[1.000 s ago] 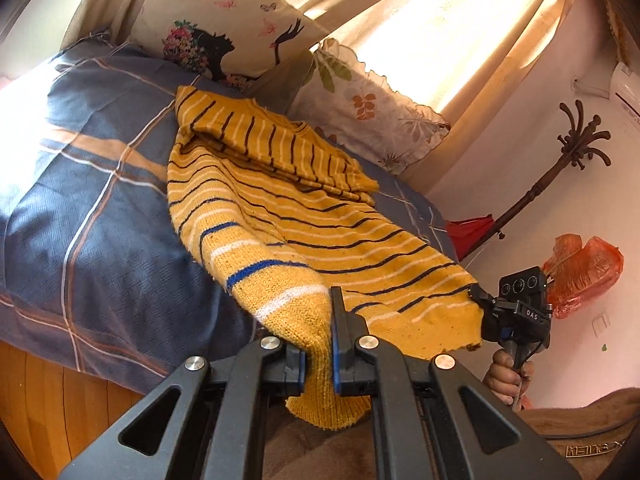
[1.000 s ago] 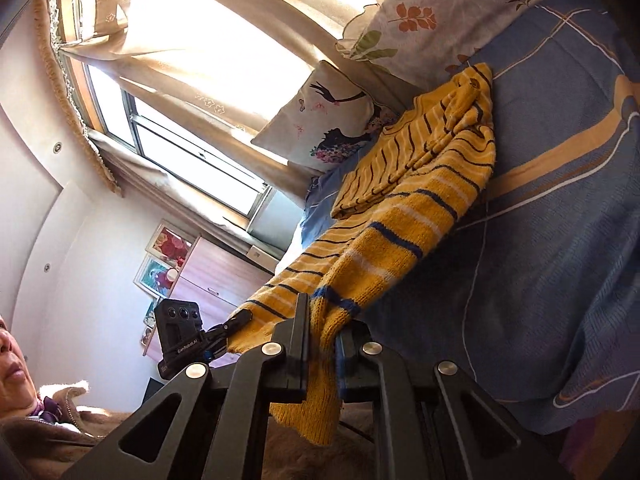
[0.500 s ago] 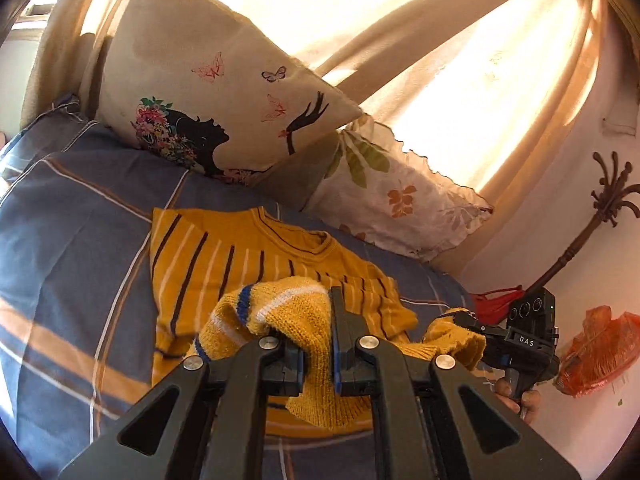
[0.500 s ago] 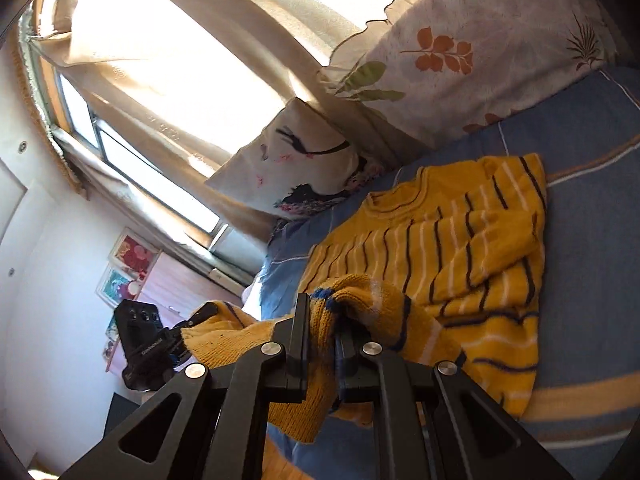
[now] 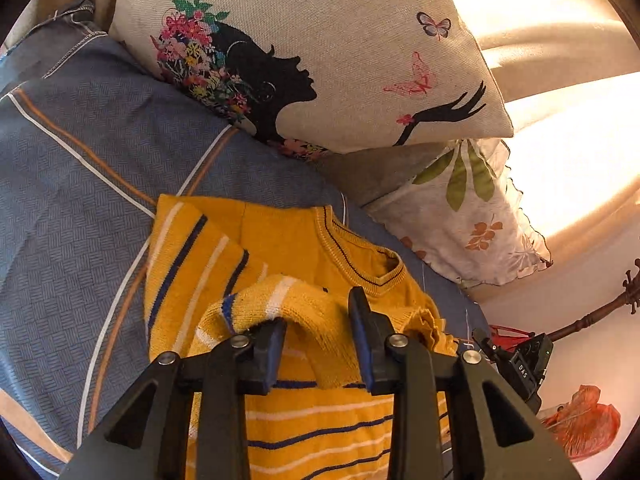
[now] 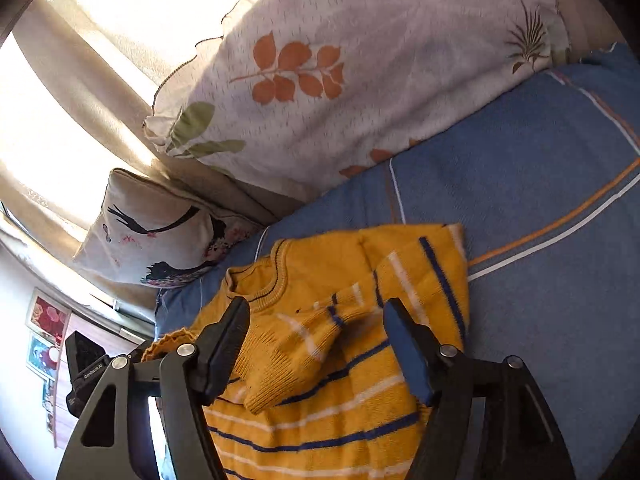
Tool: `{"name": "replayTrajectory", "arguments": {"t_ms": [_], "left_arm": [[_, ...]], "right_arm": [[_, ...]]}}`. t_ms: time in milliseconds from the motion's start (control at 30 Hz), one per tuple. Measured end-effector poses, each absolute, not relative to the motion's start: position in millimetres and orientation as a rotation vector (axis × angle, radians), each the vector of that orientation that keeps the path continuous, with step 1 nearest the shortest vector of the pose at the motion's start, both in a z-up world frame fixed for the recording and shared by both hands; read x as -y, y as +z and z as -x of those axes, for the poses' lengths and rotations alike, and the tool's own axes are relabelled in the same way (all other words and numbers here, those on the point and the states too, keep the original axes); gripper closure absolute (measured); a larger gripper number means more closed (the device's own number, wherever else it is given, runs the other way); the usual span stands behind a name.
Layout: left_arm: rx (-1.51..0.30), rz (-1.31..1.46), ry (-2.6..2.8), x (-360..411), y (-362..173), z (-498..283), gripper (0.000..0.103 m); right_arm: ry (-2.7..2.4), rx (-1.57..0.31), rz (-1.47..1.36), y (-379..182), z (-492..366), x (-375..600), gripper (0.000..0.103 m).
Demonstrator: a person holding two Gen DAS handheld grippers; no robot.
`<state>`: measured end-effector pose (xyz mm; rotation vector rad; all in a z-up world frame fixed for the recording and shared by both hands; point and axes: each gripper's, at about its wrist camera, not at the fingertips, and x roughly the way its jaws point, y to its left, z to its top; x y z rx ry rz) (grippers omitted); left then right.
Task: Fold small clothes
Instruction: 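Lay the hem over the collar and open the left gripper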
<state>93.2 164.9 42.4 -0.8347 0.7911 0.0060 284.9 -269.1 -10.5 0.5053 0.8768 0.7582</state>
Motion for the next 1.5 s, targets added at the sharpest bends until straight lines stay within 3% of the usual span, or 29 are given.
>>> {"name": "replayTrajectory", "arguments": {"t_ms": [200, 433, 533, 700, 767, 833, 1033, 1467, 1500], "left_arm": [[-0.774, 0.906, -0.012, -178, 42, -98, 0.073], [-0.809, 0.825, 0.011, -165, 45, -112, 0.066], [-0.831, 0.826, 0.027, -166, 47, -115, 0.066], [-0.818, 0.829, -0.019, -169, 64, -110, 0.064], [-0.794, 0.819, -0.009, -173, 71, -105, 0.057], [-0.752, 0.805, 0.013, -181, 80, -98, 0.043], [-0.764, 0.799, 0.066, -204, 72, -77, 0.043], [-0.982, 0.495, -0.054, -138, -2, 13, 0.043], [-0.994, 0.485, -0.055, -135, -6, 14, 0.052]], "right_arm": [[0.843, -0.854, -0.489, 3, -268, 277, 0.028], [1.167, -0.946, -0.232, -6, -211, 219, 0.029], [1.044, -0.982, -0.096, -18, -230, 187, 0.029], [0.81, -0.926, -0.124, -7, -303, 162, 0.03], [0.717, -0.906, -0.155, -2, -324, 157, 0.03], [0.667, -0.913, -0.188, -4, -337, 160, 0.03], [0.684, -0.894, -0.25, -4, -328, 192, 0.03], [0.864, -0.902, -0.286, -24, -222, 314, 0.029], [0.87, -0.903, -0.278, -29, -214, 316, 0.029]]}}
